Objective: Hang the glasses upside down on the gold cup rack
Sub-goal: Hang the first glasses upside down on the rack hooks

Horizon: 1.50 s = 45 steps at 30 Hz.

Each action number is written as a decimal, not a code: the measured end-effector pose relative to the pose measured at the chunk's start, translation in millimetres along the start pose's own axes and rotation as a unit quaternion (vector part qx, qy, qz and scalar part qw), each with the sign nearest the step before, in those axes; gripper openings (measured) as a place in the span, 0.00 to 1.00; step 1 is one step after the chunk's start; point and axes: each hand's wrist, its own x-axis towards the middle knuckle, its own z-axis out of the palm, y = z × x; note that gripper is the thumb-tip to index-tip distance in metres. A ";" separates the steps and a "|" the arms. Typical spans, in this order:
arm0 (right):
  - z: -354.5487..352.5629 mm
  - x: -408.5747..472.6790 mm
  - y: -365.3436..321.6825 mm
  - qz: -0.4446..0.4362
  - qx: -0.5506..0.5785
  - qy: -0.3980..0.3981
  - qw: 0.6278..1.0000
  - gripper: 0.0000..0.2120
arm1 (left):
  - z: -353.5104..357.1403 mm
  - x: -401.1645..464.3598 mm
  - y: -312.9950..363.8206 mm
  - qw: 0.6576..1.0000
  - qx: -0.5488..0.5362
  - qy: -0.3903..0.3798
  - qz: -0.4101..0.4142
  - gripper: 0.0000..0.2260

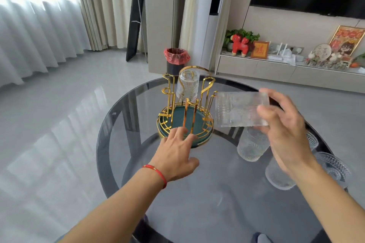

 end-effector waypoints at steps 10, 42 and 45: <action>118.2 135.8 -90.8 -0.123 -0.158 -0.053 0.978 0.22 | 8.2 8.3 -4.9 0.998 0.058 -0.003 -0.019 0.24; 210.0 185.6 -15.8 -0.068 -0.543 -0.327 0.770 0.36 | 11.7 11.6 -0.1 0.997 0.058 0.034 -0.043 0.19; 211.9 184.8 -14.6 -0.075 -0.570 -0.335 0.746 0.36 | 12.5 11.8 -1.0 0.997 0.055 0.043 -0.042 0.20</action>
